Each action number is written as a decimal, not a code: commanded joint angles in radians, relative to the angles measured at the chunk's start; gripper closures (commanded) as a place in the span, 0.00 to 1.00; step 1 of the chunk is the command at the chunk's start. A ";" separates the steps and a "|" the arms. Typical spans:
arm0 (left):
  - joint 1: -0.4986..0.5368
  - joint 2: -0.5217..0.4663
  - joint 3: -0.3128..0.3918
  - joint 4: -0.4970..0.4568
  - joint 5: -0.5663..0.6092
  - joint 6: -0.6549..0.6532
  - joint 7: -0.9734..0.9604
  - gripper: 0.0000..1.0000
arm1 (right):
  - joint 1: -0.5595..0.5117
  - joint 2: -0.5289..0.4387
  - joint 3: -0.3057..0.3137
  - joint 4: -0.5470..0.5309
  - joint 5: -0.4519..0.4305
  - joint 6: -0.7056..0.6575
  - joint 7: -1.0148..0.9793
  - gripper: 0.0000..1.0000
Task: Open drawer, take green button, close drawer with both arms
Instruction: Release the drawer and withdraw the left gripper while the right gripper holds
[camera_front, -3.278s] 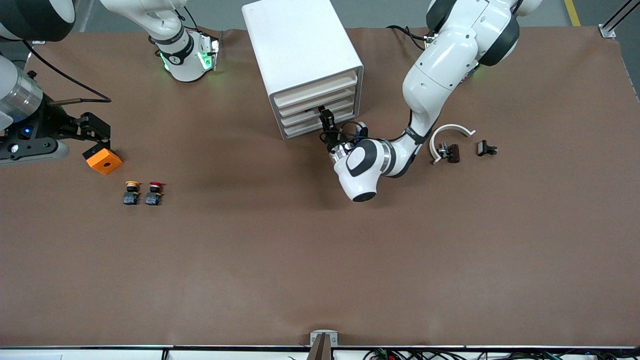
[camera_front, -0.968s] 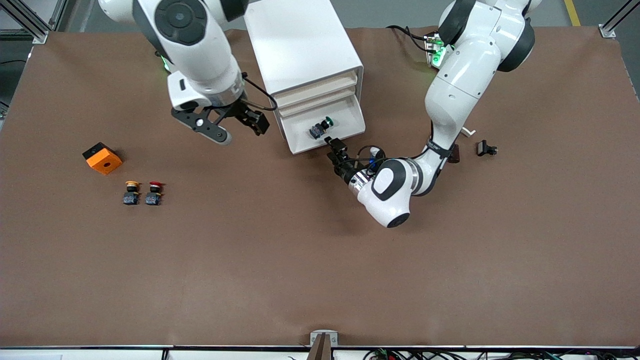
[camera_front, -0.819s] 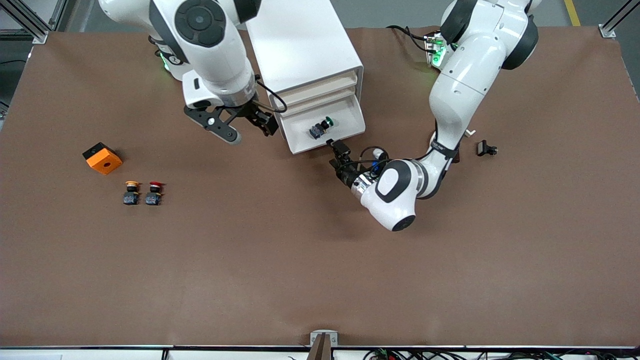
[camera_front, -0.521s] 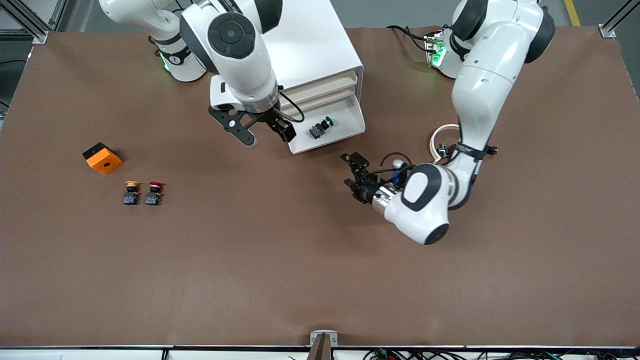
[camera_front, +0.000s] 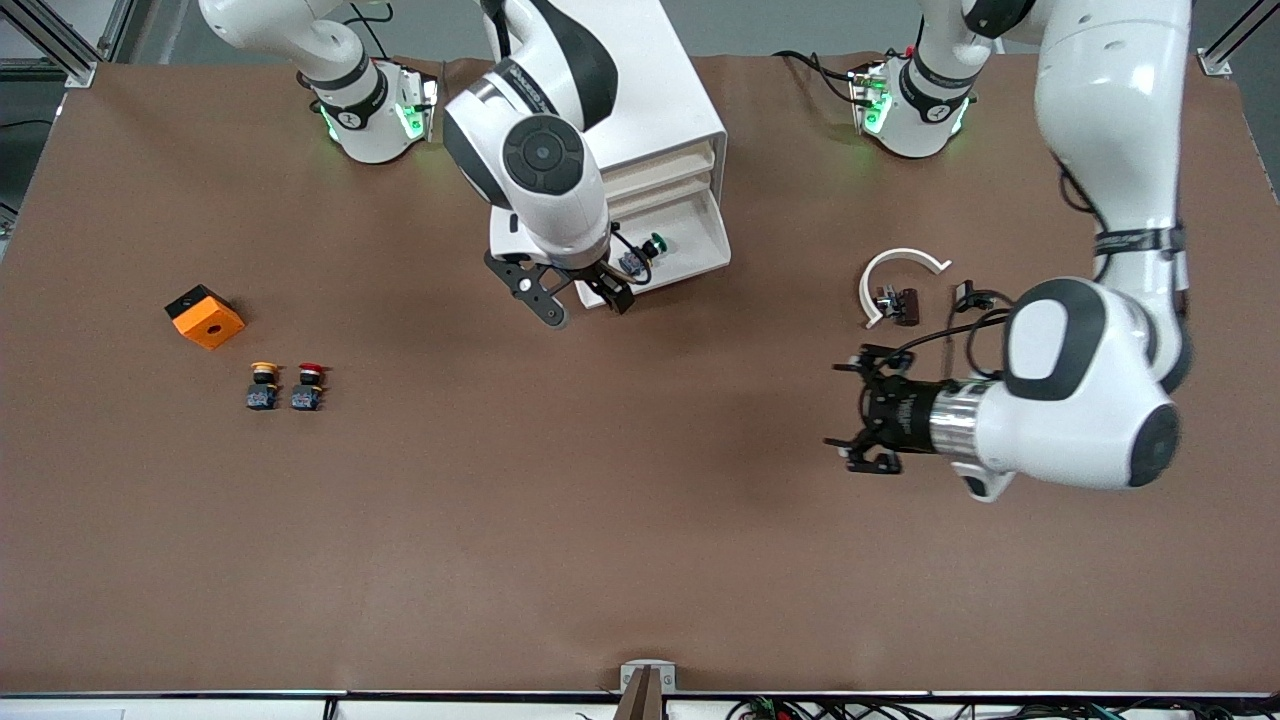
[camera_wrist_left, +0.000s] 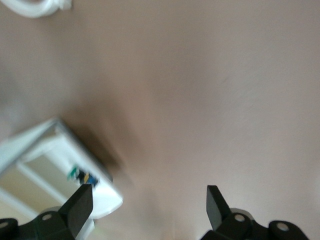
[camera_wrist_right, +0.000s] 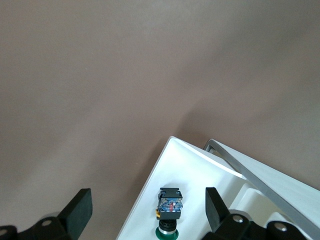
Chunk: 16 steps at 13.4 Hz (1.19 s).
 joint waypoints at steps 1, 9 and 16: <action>-0.015 -0.045 0.018 -0.028 0.175 0.019 0.205 0.00 | 0.033 0.046 -0.009 0.014 0.052 0.020 0.011 0.00; 0.000 -0.194 0.015 -0.038 0.557 0.050 0.745 0.00 | 0.098 0.110 -0.006 0.008 0.058 0.034 -0.015 0.00; 0.106 -0.335 0.019 -0.053 0.564 0.016 1.122 0.00 | 0.113 0.133 -0.006 -0.017 0.058 0.046 -0.082 0.00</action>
